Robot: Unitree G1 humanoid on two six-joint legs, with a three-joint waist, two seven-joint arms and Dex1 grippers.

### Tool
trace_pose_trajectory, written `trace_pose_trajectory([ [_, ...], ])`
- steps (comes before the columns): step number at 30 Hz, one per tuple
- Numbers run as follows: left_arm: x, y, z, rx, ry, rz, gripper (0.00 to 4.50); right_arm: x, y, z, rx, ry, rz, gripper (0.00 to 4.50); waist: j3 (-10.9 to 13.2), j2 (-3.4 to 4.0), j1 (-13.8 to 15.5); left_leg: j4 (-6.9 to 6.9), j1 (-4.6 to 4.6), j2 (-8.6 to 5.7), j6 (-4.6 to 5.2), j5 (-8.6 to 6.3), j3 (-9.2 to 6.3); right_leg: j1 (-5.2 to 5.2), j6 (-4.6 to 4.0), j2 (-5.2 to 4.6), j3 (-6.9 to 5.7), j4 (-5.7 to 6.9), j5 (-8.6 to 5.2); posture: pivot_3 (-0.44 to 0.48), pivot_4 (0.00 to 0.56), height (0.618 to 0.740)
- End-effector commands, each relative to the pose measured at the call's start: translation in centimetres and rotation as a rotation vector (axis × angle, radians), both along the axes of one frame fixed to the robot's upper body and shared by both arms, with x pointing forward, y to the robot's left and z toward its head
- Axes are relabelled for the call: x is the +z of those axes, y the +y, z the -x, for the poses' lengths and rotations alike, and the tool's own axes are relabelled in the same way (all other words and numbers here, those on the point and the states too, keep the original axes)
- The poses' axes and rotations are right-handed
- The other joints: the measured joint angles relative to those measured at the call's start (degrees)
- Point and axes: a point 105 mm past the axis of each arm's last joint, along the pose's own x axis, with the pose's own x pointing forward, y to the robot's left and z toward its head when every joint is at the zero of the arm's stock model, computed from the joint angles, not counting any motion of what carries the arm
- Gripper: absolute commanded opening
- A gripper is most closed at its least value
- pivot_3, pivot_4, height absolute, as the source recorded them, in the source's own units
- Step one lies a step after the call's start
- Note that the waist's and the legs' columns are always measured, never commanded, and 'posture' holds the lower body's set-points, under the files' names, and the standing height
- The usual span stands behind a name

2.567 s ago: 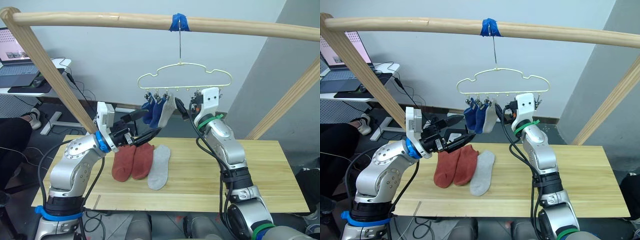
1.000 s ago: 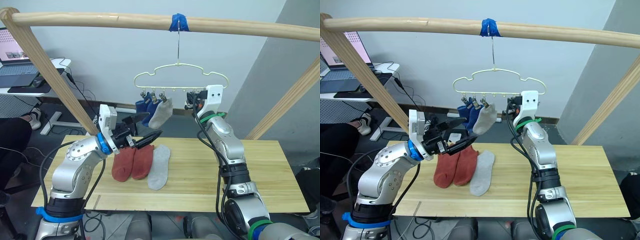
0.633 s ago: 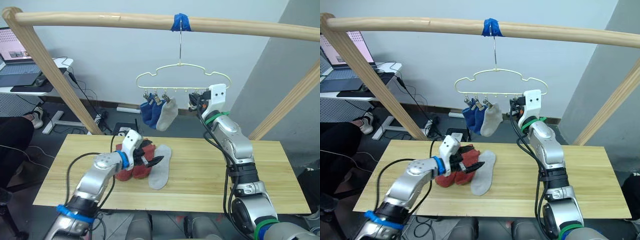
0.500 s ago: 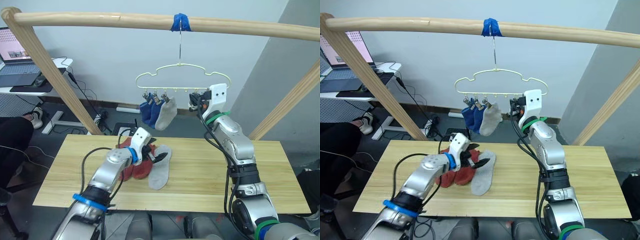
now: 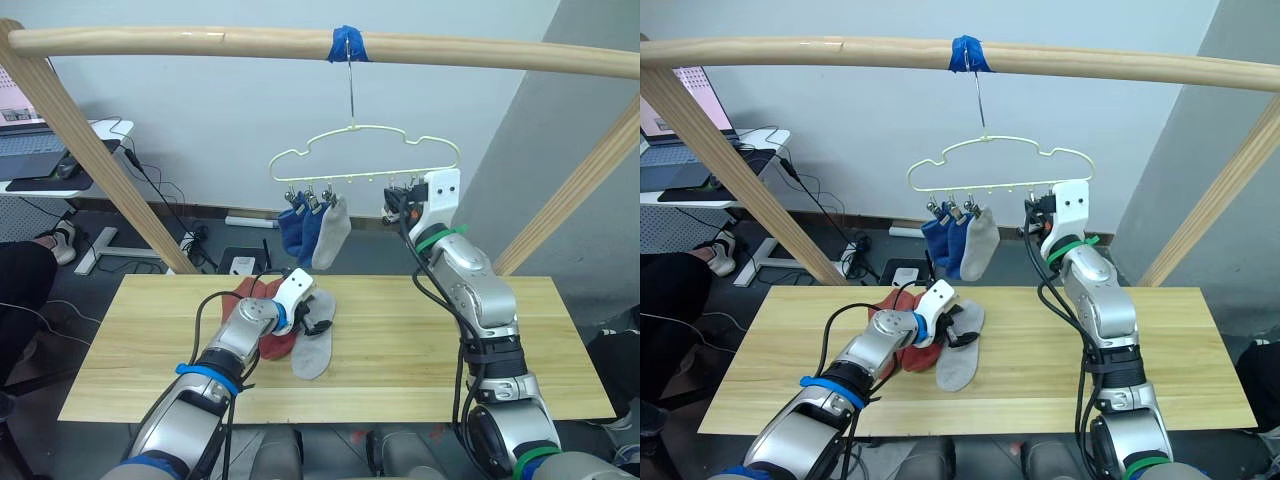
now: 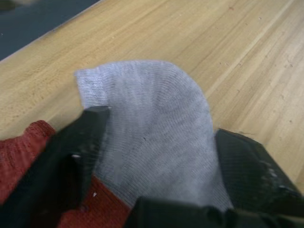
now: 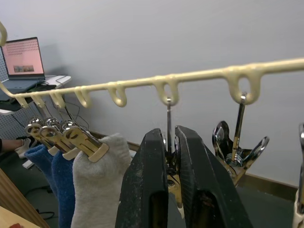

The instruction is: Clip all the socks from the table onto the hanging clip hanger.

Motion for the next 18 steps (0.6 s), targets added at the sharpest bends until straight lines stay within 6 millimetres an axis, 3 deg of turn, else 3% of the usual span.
trace_pose_trajectory([
  [1,0.1,-0.5,0.0,-0.044,-0.022,-0.011,2.79,2.0,-0.4,0.3,-0.007,-0.068,-0.014,0.01,-0.02,-0.01,-0.03,0.0,0.0,0.0,0.0,0.0,0.0,0.0,0.0,0.0,0.0,0.0,0.0,-0.065,0.117,0.74],
  [10,1.3,-1.4,0.9,-0.104,-0.079,0.092,0.13,2.2,-0.2,0.0,0.005,-0.07,-0.013,0.01,-0.02,0.0,-0.02,0.0,0.0,0.01,0.0,0.0,-0.01,0.0,0.0,0.0,-0.02,0.02,0.0,-0.042,0.121,0.74],
  [13,3.3,-2.3,0.8,-0.127,-0.134,0.179,0.04,2.2,-0.2,-0.1,0.015,-0.061,-0.025,0.01,-0.02,0.0,0.11,0.0,-0.01,0.01,0.0,0.01,-0.03,0.0,0.0,0.0,-0.03,0.03,0.0,-0.036,0.123,0.74],
  [18,9.4,-3.2,0.7,-0.178,-0.328,0.338,0.04,2.0,0.0,0.3,0.099,0.045,-0.09,0.01,-0.02,0.0,0.29,0.05,0.0,0.01,0.0,0.02,-0.03,0.01,0.0,-0.01,-0.03,0.12,0.0,-0.022,0.119,0.74],
])
